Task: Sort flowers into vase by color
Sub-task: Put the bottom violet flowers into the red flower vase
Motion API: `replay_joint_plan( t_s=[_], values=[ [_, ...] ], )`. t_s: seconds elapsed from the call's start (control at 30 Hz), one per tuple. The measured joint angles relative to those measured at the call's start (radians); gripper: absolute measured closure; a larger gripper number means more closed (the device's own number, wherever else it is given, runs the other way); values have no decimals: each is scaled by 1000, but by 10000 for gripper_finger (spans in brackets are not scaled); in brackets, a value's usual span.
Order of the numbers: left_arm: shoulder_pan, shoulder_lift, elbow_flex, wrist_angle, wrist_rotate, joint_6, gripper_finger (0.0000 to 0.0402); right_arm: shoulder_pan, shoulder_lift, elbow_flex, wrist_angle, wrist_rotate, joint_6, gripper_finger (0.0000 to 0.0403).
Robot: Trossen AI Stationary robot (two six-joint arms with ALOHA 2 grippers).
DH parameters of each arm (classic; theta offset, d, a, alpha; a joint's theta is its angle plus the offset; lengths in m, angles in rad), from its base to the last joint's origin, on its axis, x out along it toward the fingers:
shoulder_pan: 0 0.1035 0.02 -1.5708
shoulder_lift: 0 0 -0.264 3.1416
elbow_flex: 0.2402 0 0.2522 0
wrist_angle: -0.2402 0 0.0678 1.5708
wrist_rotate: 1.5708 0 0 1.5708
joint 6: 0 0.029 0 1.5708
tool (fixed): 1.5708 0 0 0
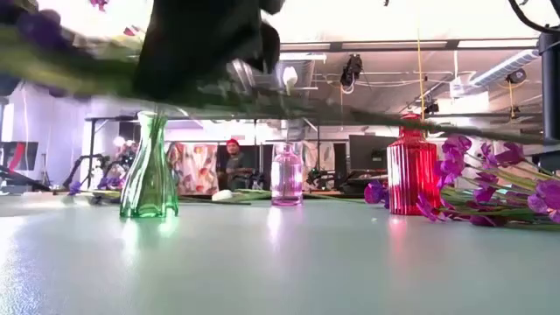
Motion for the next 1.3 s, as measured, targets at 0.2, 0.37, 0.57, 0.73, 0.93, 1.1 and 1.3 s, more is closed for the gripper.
replay_joint_plan(
  t_s=[0.2,0.37,0.57,0.73,0.93,1.1,1.3],
  values=[
    [0,0,0,0,1,0,209,0,-102,2,43,98,-141,374],
    [0,0,0,0,1,0,209,-3,-157,1,160,149,-299,374],
    [0,0,0,0,1,0,209,-3,-209,-44,376,171,-470,374],
    [0,0,0,1,1,-8,209,-8,-245,-145,555,196,-556,375],
    [0,0,0,0,1,-11,209,-19,-348,-362,887,211,-637,375],
    [0,5,0,0,1,-11,209,-37,-445,-597,1214,231,-667,375],
    [0,15,0,0,1,-12,209,-68,-529,-835,1596,252,-650,375]
  ],
)
